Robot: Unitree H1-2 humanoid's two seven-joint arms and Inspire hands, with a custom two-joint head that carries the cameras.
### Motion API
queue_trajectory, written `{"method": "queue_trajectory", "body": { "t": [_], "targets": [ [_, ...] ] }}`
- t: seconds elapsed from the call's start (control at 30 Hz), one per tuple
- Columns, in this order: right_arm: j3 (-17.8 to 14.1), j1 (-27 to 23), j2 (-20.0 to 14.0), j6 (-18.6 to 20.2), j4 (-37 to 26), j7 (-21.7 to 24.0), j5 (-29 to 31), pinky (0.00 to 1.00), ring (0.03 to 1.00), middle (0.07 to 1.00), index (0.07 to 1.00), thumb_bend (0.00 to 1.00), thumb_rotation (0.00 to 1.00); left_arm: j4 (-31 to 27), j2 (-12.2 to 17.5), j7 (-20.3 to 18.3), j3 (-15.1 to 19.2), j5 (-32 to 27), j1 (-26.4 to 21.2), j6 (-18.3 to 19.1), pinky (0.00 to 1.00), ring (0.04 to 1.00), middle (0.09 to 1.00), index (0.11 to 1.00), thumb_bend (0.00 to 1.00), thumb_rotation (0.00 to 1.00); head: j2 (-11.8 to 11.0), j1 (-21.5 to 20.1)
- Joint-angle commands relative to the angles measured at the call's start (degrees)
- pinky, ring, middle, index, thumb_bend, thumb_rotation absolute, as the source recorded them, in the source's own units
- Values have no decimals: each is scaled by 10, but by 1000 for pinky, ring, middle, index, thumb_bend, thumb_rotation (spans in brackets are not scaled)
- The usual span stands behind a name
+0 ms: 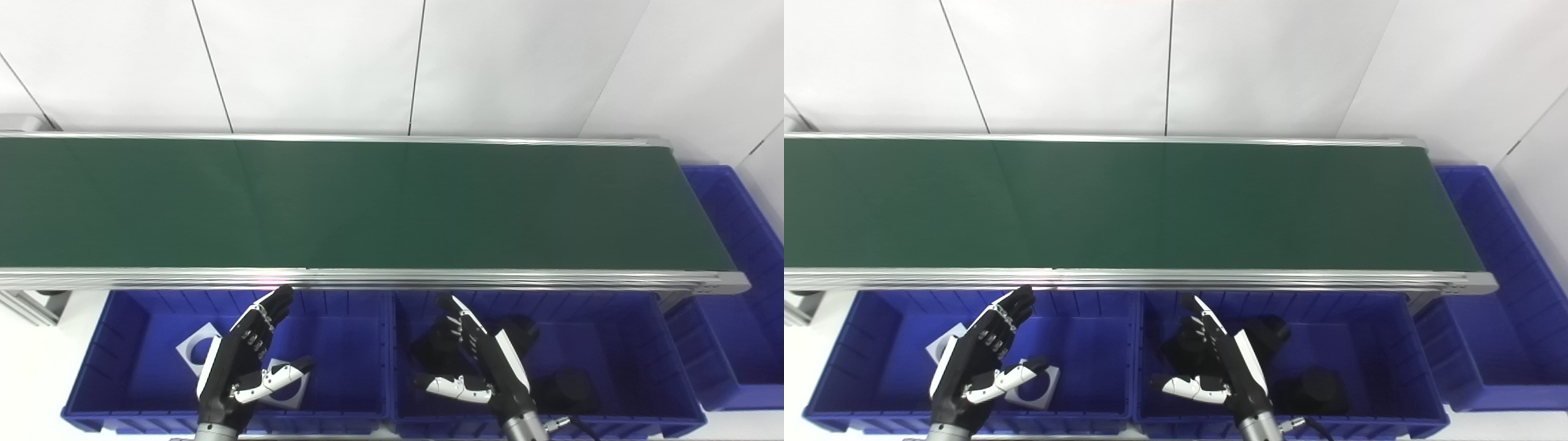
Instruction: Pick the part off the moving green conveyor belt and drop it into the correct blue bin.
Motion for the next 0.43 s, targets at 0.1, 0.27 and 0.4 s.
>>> {"method": "queue_trajectory", "body": {
  "t": [0.1,0.27,0.4],
  "targets": [
    [-2,-6,-2,-37,-11,-9,8,785,853,900,923,758,250,6,-4,-5,1,-3,-9,-38,934,887,881,785,675,4,-5,-1],
    [-4,-6,-4,-37,-11,-12,8,794,868,907,926,764,256,11,-5,-4,1,-1,-9,-44,934,881,869,775,672,0,-12,2],
    [-5,-4,-7,-36,-10,-13,9,797,872,909,928,757,262,12,-6,-3,1,1,-6,-46,930,868,854,766,677,9,-14,5]
  ]
}}
